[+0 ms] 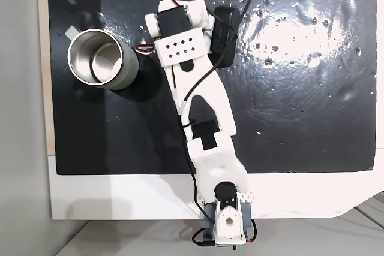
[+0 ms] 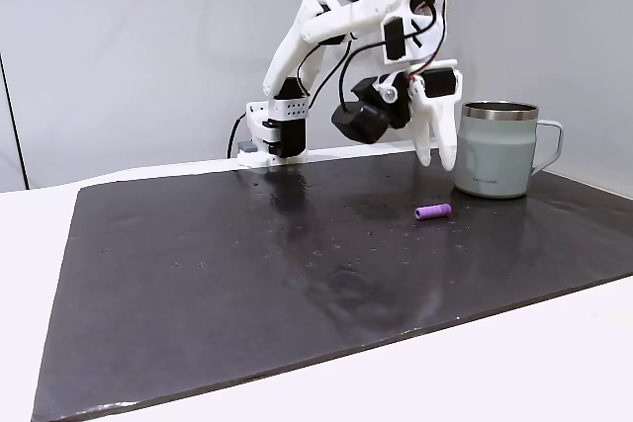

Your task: Grasp a pengrip and put it in the cup.

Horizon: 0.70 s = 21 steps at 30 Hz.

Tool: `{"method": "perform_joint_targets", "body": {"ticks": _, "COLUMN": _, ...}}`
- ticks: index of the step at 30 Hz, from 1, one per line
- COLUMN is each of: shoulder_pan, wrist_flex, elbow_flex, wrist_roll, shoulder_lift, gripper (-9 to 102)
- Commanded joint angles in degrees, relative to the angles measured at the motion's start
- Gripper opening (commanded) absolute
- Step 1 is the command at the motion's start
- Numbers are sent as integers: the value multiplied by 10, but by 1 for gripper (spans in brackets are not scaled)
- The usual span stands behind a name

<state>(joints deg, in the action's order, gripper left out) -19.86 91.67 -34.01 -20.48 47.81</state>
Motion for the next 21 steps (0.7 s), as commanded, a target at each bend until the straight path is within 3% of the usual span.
{"method": "perform_joint_targets", "body": {"ticks": 1, "shoulder_pan": -11, "wrist_flex": 15, "elbow_flex": 50, "wrist_roll": 11, "shoulder_lift": -25, "gripper": 23}}
{"method": "perform_joint_targets", "body": {"ticks": 13, "shoulder_pan": 8, "wrist_flex": 19, "elbow_flex": 137, "wrist_roll": 15, "shoulder_lift": -154, "gripper": 22}}
{"method": "perform_joint_targets", "body": {"ticks": 21, "shoulder_pan": 15, "wrist_flex": 26, "elbow_flex": 149, "wrist_roll": 18, "shoulder_lift": -188, "gripper": 0}}
